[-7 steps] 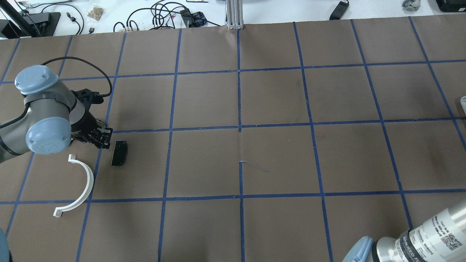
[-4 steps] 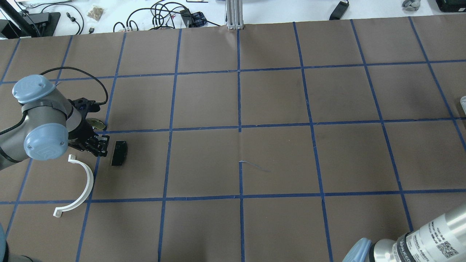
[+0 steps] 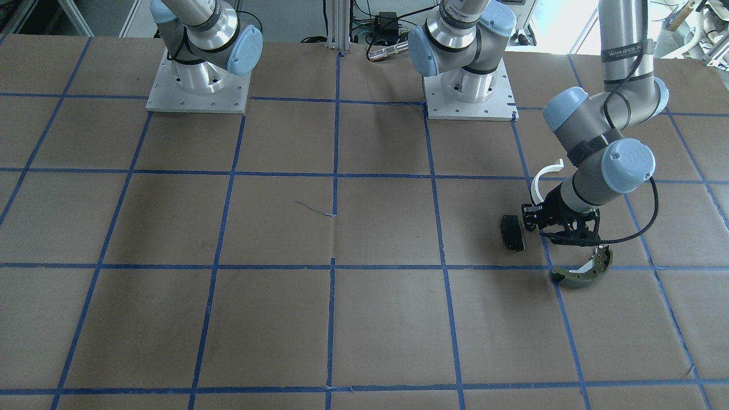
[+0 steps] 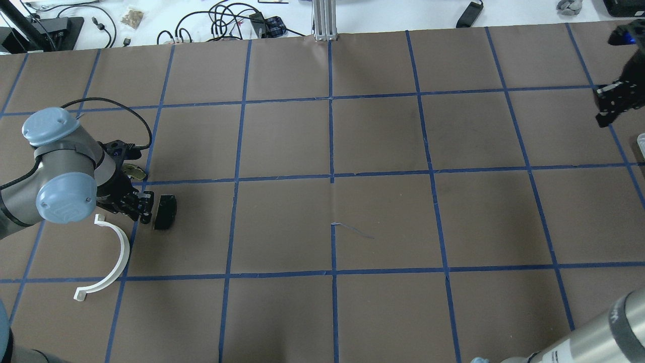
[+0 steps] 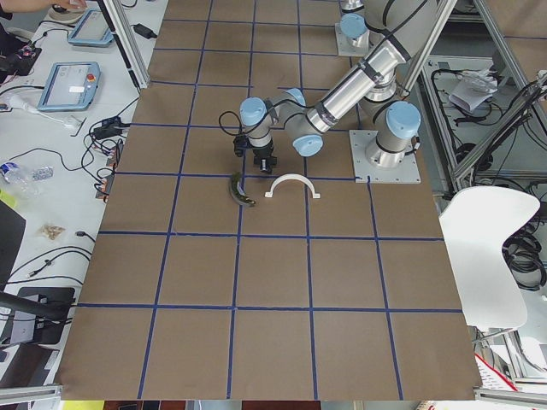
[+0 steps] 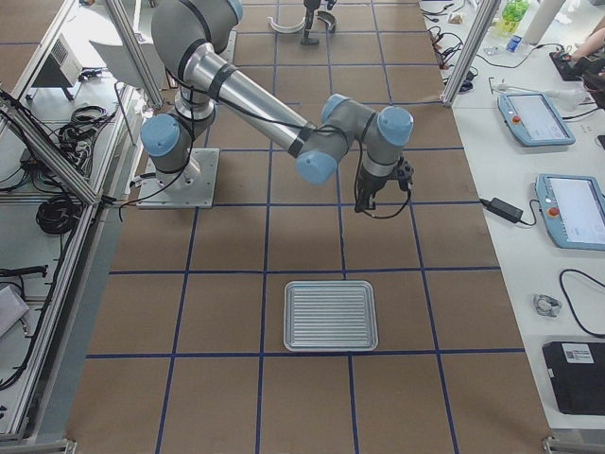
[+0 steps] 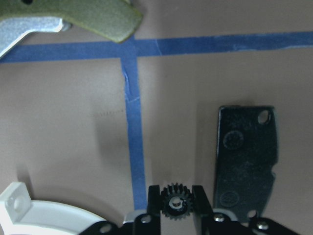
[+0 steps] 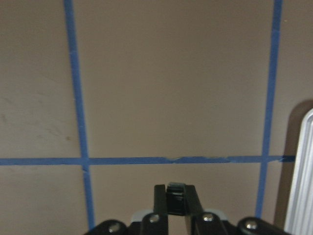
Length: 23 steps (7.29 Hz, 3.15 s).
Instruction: Place bearing gear from tray to pile
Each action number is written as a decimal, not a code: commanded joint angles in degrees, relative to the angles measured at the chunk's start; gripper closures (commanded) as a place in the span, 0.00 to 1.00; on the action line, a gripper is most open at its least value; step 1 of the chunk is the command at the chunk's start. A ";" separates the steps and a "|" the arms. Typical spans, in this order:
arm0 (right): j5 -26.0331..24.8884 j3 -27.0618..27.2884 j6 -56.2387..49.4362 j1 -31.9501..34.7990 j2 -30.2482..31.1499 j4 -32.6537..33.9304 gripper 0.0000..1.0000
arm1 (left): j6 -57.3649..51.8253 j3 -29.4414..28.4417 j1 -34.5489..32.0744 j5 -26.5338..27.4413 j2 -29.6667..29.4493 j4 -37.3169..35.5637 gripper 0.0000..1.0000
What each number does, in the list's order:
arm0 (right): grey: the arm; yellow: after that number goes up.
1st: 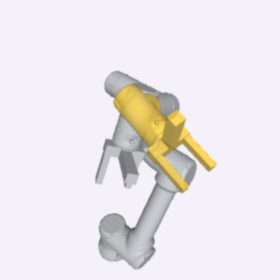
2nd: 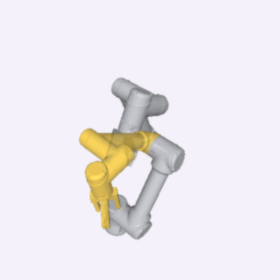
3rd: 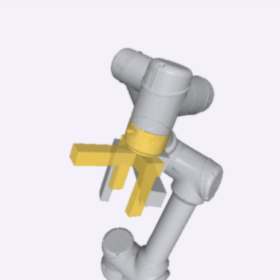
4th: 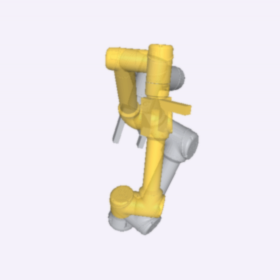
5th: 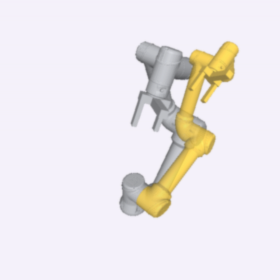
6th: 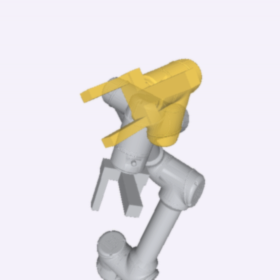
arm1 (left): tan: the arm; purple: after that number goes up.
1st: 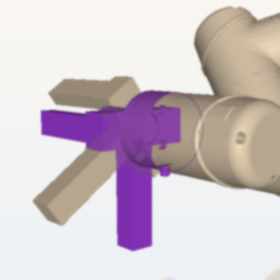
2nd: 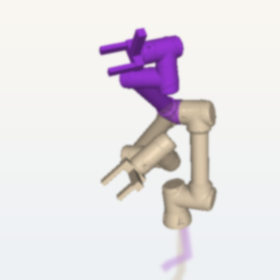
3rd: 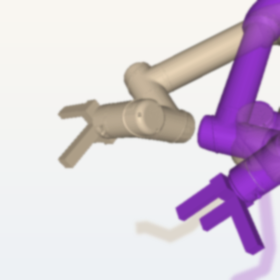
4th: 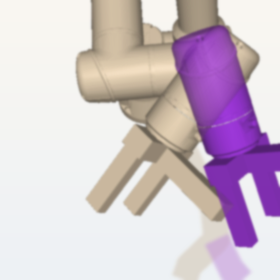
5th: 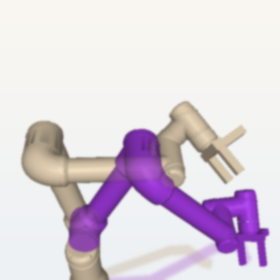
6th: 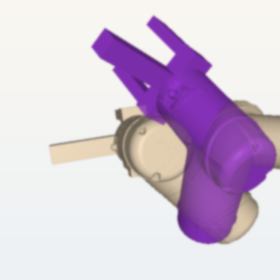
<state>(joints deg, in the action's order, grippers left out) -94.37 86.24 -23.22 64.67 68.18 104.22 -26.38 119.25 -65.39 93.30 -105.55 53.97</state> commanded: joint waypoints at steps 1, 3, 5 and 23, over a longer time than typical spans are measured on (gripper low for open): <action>1.11 1.12 23.56 16.02 2.66 -2.71 1.00 | -0.08 -0.51 0.00 -0.04 0.17 0.17 0.00; 3.13 1.30 39.33 28.53 1.09 1.13 1.00 | 1.14 -4.61 -1.83 -0.22 -0.09 2.53 0.00; 7.96 1.39 48.04 33.65 -1.37 6.05 1.00 | 3.96 -13.65 -7.08 -1.88 -0.53 12.61 0.00; 4.07 -4.69 25.86 23.65 10.65 -11.41 0.00 | 43.49 -16.07 -42.16 -4.88 -11.68 -5.71 0.00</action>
<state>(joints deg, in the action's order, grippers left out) -86.13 88.68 6.45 89.29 77.04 102.84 14.20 103.51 -104.18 88.42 -114.62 51.19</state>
